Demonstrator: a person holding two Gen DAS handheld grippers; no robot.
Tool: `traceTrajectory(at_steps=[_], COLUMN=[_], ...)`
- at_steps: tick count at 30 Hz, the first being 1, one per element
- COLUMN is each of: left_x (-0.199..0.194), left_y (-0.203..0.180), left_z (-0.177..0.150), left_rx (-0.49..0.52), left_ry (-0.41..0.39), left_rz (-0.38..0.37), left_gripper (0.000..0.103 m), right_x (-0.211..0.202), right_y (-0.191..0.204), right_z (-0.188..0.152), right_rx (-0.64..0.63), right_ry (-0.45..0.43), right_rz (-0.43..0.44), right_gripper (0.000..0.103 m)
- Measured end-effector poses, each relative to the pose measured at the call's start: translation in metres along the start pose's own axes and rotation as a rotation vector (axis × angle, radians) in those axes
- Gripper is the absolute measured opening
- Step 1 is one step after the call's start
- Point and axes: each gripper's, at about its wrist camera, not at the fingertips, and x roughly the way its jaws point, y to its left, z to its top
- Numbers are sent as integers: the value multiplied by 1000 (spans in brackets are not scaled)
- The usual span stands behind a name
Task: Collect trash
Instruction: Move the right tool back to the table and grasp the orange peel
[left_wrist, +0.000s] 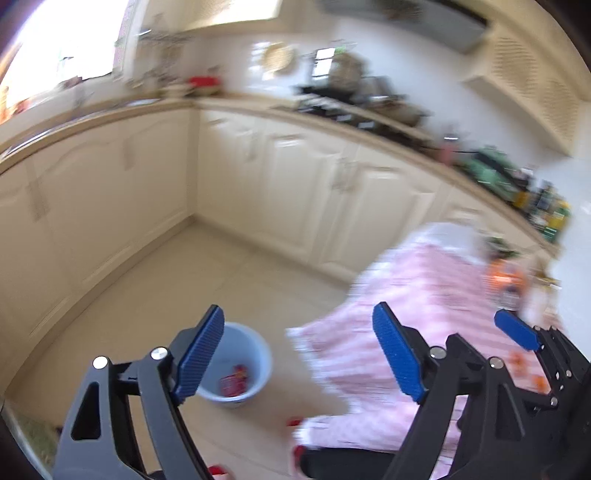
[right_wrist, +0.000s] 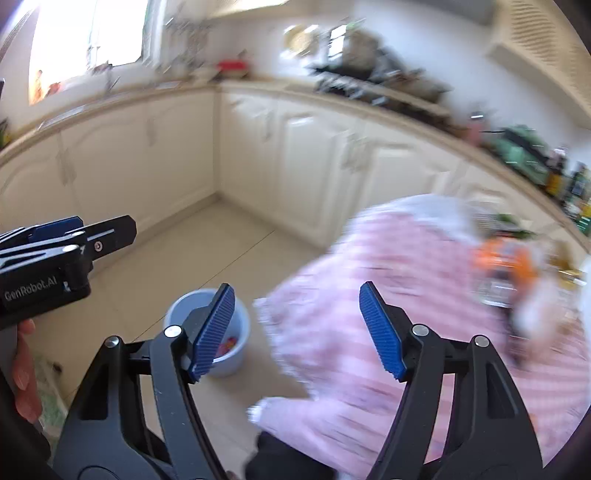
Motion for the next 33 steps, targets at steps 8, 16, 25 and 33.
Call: traceTrajectory(at_steps=[8,16,25,33], left_x=[-9,33,64,54], left_y=[-163,-252,-262,-244], left_z=[-22,-61,-63,-56], left_rx=[262,446,506,451], left_ry=[126,259,290,281], left_rz=[-297,-329,-222,-267], left_gripper=[81,81,38,35], right_x=[-66,-71,-63,-50], right_y=[-144,-200,-207,-187], right_z=[-60,-114,-124,-117], right_rx=[186,312,344,319], right_ry=[27,90,109,126], right_rz=[-214,-276,-197,-112], right_gripper=[73,73,73,73])
